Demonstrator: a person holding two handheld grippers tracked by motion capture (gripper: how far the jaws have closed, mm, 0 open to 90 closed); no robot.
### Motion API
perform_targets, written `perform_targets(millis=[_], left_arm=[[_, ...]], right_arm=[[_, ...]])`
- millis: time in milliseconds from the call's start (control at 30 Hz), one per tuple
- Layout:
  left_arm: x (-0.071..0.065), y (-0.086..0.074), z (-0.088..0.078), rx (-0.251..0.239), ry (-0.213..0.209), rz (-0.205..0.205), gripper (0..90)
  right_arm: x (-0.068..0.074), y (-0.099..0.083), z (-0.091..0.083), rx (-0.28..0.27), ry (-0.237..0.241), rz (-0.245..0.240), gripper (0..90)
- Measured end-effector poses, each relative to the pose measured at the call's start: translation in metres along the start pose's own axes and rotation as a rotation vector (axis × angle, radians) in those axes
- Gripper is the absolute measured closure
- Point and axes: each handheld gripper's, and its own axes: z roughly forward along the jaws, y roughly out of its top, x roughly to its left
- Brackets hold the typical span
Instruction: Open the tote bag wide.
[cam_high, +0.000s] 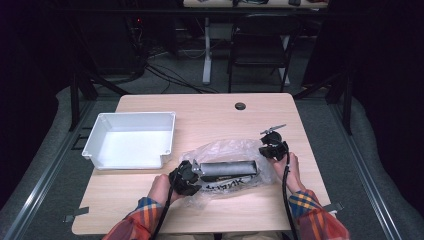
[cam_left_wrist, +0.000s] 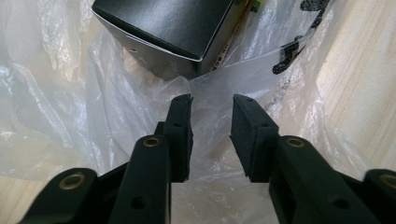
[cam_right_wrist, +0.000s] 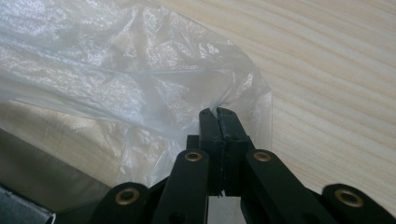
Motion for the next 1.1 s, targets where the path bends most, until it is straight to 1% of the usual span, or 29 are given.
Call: perform_targets(millis=[33,67,100,133,167,200,233,267,300,333,367,400,433,467,500,533,600,700,733,767,800,833,867,900,933,967,1000,1033,1100], left_arm=[[0.001,0.0,-0.002,-0.003,-0.002,-0.004,65.0],[0.001,0.0,-0.004,-0.017,-0.006,-0.013,61.7],[0.001,0.0,-0.004,-0.017,-0.006,-0.013,60.8],[0.002,0.0,-0.009,-0.022,-0.014,-0.007,58.9],[0.002,0.0,-0.009,-0.022,-0.014,-0.007,56.6],[0.002,0.0,-0.014,-0.039,-0.018,-0.012,55.4],[0.002,0.0,-0.016,-0.043,-0.022,-0.012,54.1],[0.002,0.0,-0.019,-0.053,-0.018,-0.016,51.9],[0.002,0.0,-0.019,-0.053,-0.018,-0.016,50.0],[0.002,0.001,-0.023,-0.066,-0.014,-0.015,48.0],[0.002,0.001,-0.023,-0.066,-0.014,-0.015,46.8],[0.002,0.001,-0.026,-0.077,-0.008,-0.02,45.8],[0.002,0.001,-0.026,-0.077,-0.008,-0.02,44.6],[0.002,0.001,-0.027,-0.078,-0.008,-0.02,44.6],[0.002,0.002,-0.029,-0.085,-0.001,-0.022,43.2],[0.002,0.002,-0.029,-0.084,-0.005,-0.021,43.0],[0.002,0.002,-0.027,-0.081,-0.006,-0.021,42.9],[0.004,0.001,-0.025,-0.082,-0.016,-0.03,43.0],[0.004,0.001,-0.025,-0.082,-0.016,-0.03,43.2],[0.004,0.001,-0.025,-0.084,-0.022,-0.033,43.6],[0.005,0.001,-0.025,-0.085,-0.023,-0.036,43.9],[0.005,0.0,-0.024,-0.084,-0.026,-0.037,43.9],[0.005,0.0,-0.024,-0.082,-0.031,-0.038,44.7],[0.005,0.0,-0.023,-0.083,-0.032,-0.036,46.5],[0.004,0.001,-0.023,-0.078,-0.04,-0.031,47.2],[0.004,0.001,-0.023,-0.078,-0.04,-0.031,47.8],[0.003,0.001,-0.022,-0.073,-0.042,-0.028,47.8],[0.002,0.001,-0.021,-0.073,-0.045,-0.023,48.9],[0.002,0.001,-0.021,-0.072,-0.046,-0.023,49.6]], right_arm=[[0.001,0.0,-0.001,0.007,0.007,-0.01,86.8],[0.002,0.0,-0.002,0.009,0.024,-0.019,83.9],[0.002,0.0,-0.002,0.009,0.024,-0.019,83.9],[0.005,0.001,-0.005,0.008,0.037,-0.036,78.2],[0.005,0.001,-0.005,0.008,0.037,-0.036,78.2],[0.005,0.001,-0.01,-0.007,0.07,-0.048,72.4],[0.004,0.001,-0.013,-0.013,0.077,-0.055,69.7],[0.004,0.001,-0.016,-0.014,0.085,-0.06,66.4],[0.004,0.0,-0.02,-0.024,0.091,-0.057,62.9],[0.003,0.0,-0.023,-0.028,0.096,-0.057,58.7],[0.003,0.0,-0.023,-0.028,0.096,-0.057,58.7],[0.002,0.0,-0.03,-0.044,0.098,-0.056,52.2],[0.002,0.0,-0.03,-0.044,0.098,-0.056,52.2],[0.002,0.0,-0.034,-0.047,0.094,-0.06,49.6],[0.002,0.0,-0.041,-0.06,0.101,-0.07,44.8],[0.003,0.001,-0.045,-0.078,0.103,-0.076,44.4],[0.007,0.003,-0.053,-0.102,0.126,-0.093,43.3],[0.019,0.007,-0.06,-0.116,0.197,-0.145,43.3],[0.026,0.009,-0.061,-0.111,0.24,-0.171,43.3],[0.03,0.01,-0.06,-0.107,0.253,-0.183,43.5],[0.038,0.012,-0.058,-0.098,0.272,-0.202,43.7],[0.038,0.012,-0.058,-0.098,0.272,-0.202,43.7],[0.043,0.013,-0.056,-0.089,0.287,-0.22,44.0],[0.058,0.016,-0.05,-0.071,0.306,-0.255,44.7],[0.063,0.018,-0.048,-0.067,0.31,-0.266,44.7],[0.063,0.018,-0.048,-0.067,0.31,-0.266,44.7],[0.068,0.019,-0.045,-0.061,0.312,-0.277,44.8],[0.077,0.022,-0.039,-0.042,0.323,-0.297,44.8],[0.081,0.024,-0.035,-0.024,0.337,-0.305,45.1]])
